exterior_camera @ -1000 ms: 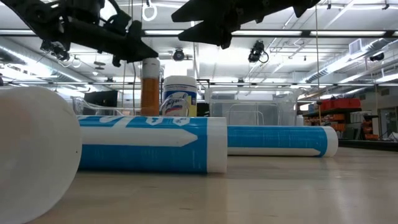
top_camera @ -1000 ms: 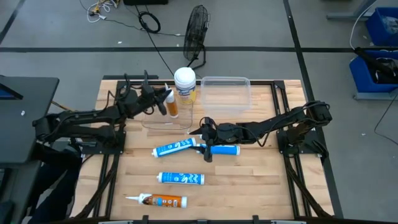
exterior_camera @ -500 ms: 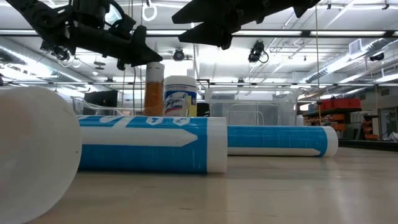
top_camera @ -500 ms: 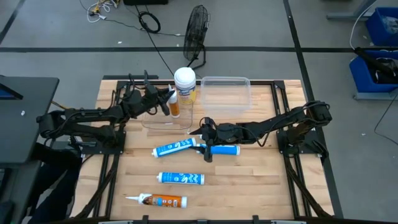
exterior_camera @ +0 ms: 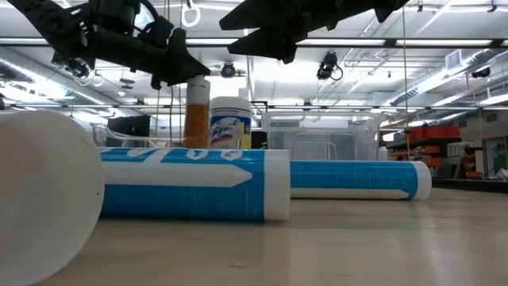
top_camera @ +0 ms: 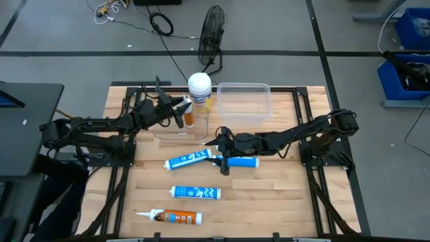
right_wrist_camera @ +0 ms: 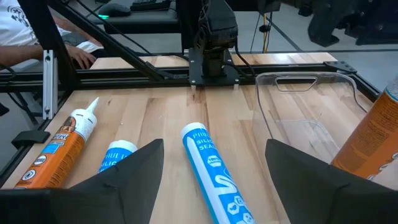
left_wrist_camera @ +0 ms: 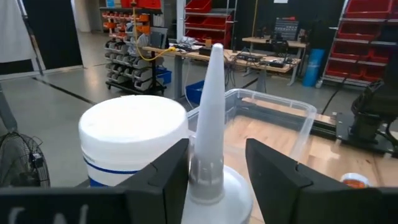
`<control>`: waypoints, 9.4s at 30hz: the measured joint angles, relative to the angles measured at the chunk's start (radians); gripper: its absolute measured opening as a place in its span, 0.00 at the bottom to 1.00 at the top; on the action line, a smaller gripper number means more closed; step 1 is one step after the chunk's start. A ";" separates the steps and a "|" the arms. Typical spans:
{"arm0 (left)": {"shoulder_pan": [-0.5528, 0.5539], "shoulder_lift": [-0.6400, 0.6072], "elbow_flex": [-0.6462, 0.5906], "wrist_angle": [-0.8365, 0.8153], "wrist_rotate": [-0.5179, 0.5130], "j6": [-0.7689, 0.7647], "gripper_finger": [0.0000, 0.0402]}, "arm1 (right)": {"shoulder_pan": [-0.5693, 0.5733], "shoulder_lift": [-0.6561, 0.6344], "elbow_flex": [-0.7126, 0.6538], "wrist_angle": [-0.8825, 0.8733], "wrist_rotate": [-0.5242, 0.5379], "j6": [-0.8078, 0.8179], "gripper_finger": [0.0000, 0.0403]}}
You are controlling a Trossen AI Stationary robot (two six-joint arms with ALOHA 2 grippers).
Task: Pick & place silicon tubes, Sealant and Lysol wipes
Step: Put the top orange sealant into the left transparent bin
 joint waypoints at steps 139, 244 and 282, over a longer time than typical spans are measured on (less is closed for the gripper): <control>-0.646 -0.447 0.000 -0.201 -0.015 0.235 0.55 | -0.041 -0.143 -0.016 -0.569 -0.068 -0.135 0.50; -0.525 -0.220 -0.002 0.286 -0.073 0.266 0.02 | -0.093 -0.234 0.014 -0.296 0.030 -0.174 0.68; -0.510 -0.272 0.136 -0.766 -0.039 -0.151 0.49 | -0.082 -0.232 0.014 -0.477 0.052 -0.131 0.59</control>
